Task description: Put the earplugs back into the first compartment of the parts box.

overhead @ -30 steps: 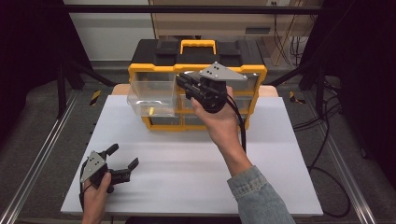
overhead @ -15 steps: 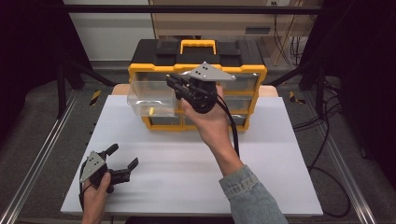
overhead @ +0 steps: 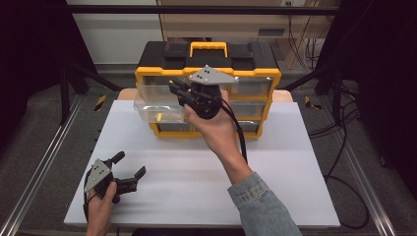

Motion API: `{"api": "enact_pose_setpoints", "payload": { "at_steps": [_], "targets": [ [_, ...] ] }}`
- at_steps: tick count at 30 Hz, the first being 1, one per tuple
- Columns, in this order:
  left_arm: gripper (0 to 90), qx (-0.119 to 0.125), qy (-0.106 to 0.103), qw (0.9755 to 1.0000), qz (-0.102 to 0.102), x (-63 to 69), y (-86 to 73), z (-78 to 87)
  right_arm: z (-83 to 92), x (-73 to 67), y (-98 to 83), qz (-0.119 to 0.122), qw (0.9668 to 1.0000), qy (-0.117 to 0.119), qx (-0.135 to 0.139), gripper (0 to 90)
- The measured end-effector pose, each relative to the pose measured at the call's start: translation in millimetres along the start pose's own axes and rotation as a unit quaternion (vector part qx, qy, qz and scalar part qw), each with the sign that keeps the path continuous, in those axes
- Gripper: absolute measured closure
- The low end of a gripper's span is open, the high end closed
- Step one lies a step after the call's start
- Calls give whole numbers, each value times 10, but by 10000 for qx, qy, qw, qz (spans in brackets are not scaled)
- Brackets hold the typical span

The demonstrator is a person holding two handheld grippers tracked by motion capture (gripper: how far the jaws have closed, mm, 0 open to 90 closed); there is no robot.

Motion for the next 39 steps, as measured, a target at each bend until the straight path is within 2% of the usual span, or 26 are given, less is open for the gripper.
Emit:
{"api": "enact_pose_setpoints", "payload": {
  "at_steps": [5, 8, 10, 13, 14, 20, 22, 23, 33, 37, 39],
  "targets": [
    [18, 1, -4, 10000, -2, 2, 1, 1, -4, -84, 39, 106, 9998, 120, -80, 688],
    [18, 4, -3, 10000, 1, 1, 2, 1, 4, -92, 43, 107, 9998, 111, -93, 667],
    [18, 5, -3, 10000, 0, 2, 3, 1, 11, -91, 47, 75, 9999, 94, -95, 621],
    [18, 5, 15, 10000, 9, -4, 1, -1, 20, -55, 69, 55, 10000, 1, -10, 495],
    [18, 5, 15, 10000, 9, -4, 1, -1, 20, -55, 69, 55, 10000, 1, -10, 495],
    [18, -2, 28, 10000, 2, -5, -5, 2, 69, 48, 124, 10, 9993, -341, 164, 198],
    [18, -13, 44, 10000, 29, -15, -12, -2, 97, 90, 139, -35, 9993, -323, 184, 133],
    [18, -9, 55, 10000, 35, -21, -11, -3, 133, 134, 143, 43, 9993, -308, 197, 103],
    [18, 15, 57, 10000, 65, -28, -11, 11, 295, 345, 55, 164, 9991, -395, 63, 77],
    [18, 28, 82, 9999, 92, -51, -6, 22, 347, 403, 14, 160, 9990, -419, 57, 74],
    [17, 23, 87, 9999, 88, -53, -8, 26, 409, 484, -49, 105, 9988, -474, 30, 74]
  ]
}}
Point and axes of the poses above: each handheld gripper's, and its own axes: z roughly backward along the jaws, y roughly out of its top, x roughly to its right, the point moved 10 cm from there along -z, roughly forward along the jaws, and after that the axes turned 5 degrees about -x, right-handed, at the moved point
